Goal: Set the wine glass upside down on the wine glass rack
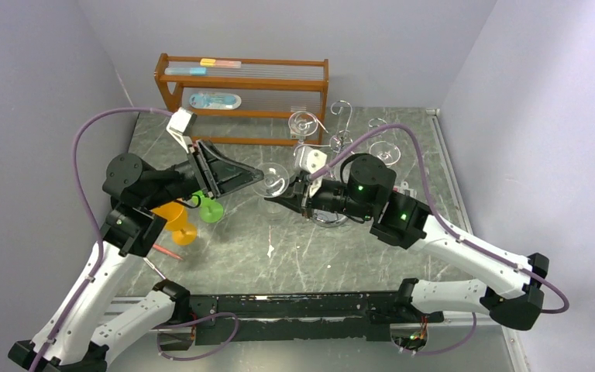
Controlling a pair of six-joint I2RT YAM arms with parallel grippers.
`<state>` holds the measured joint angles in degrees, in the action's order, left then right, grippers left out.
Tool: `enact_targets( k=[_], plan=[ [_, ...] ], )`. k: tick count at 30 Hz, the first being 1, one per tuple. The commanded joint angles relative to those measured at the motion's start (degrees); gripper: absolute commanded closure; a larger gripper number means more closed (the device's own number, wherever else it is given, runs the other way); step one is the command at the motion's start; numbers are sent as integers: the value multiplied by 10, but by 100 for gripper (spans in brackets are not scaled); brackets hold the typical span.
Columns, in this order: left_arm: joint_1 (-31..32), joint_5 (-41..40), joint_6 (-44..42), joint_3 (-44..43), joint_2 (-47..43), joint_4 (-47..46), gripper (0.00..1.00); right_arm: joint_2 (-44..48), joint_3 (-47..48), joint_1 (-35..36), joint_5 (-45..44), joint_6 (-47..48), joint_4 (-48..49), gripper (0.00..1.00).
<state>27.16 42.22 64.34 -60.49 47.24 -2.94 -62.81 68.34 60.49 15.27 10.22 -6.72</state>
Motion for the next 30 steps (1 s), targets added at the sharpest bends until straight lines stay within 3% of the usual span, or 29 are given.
enact_targets(
  k=[1, 6, 11, 13, 17, 20, 24, 30],
  plan=[
    [-2, 43, -3, -20, 3, 56, 60, -16, 10, 1, 0, 22, 31, 100],
    [-2, 71, 78, 27, -3, -14, 82, -20, 5, 1, 10, 37, 42, 100],
    [-2, 79, 93, 49, -11, 2, 94, -26, 5, 0, 1, 39, 44, 100],
    [-2, 75, 83, 39, -11, 11, 95, -28, 5, 0, -2, 28, 43, 99],
    [-2, 51, 58, 9, -9, 40, 95, -8, -16, 0, -1, 6, 58, 66],
    [-2, 30, 58, 5, -10, 38, 95, 10, -25, 0, 12, -11, 61, 53],
    [-2, 2, 72, 7, -11, 21, 95, 25, -25, 0, 25, -34, 49, 43],
    [-2, -55, 37, -14, -14, 95, 95, 54, -20, 1, 44, -76, 21, 33]
  ],
)
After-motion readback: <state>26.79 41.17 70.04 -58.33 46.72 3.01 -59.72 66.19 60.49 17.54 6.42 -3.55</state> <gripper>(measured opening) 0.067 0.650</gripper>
